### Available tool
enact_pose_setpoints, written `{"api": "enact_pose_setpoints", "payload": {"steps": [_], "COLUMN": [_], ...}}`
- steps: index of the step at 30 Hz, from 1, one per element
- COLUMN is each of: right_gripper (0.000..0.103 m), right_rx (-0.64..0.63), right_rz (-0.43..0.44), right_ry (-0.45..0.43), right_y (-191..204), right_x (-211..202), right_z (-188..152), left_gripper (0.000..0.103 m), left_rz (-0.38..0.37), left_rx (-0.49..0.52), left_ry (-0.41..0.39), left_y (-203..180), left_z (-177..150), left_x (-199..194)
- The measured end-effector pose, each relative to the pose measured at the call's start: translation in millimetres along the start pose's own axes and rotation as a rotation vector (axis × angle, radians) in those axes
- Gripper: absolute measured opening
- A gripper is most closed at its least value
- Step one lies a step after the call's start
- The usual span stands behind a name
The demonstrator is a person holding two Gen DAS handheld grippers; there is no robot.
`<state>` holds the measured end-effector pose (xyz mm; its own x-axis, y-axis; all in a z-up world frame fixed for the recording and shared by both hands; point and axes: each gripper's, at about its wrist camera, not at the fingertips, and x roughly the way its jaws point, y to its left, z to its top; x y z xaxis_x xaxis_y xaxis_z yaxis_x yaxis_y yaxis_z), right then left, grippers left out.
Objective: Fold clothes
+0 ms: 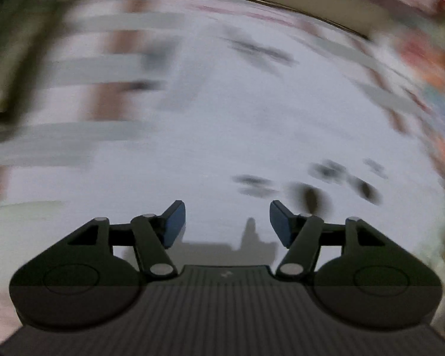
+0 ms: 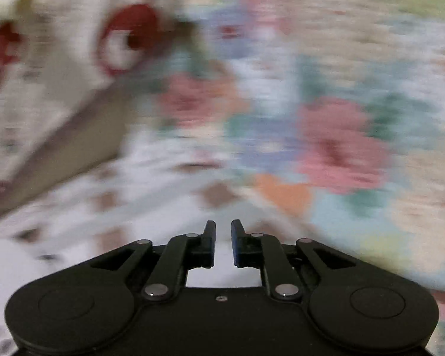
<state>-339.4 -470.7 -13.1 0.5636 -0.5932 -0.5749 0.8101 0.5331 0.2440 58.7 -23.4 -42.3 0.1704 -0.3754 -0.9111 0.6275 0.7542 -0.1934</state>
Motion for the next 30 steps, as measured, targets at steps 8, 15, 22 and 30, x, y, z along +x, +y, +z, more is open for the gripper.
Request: {"api": "enact_pose_setpoints", "payload": {"steps": [8, 15, 22, 30], "right_gripper": [0.036, 0.047, 0.047, 0.047], "right_rx": [-0.130, -0.346, -0.574, -0.830], "right_rz": [0.484, 0.650, 0.857, 0.951], "right_ry": [0.235, 0.327, 0.442, 0.473], "right_y": [131, 226, 323, 392], "right_x": [42, 37, 24, 13], "right_z": [-46, -94, -144, -199], "left_gripper": [0.063, 0.075, 0.075, 0.020], "left_rz": [0.099, 0.131, 0.162, 0.015], "left_rx": [-0.280, -0.097, -0.125, 0.029], "left_ry": [-0.158, 0.082, 0.119, 0.119], "left_y": [104, 113, 121, 90], "left_z": [18, 23, 32, 37], "left_x": [-32, 11, 57, 83]}}
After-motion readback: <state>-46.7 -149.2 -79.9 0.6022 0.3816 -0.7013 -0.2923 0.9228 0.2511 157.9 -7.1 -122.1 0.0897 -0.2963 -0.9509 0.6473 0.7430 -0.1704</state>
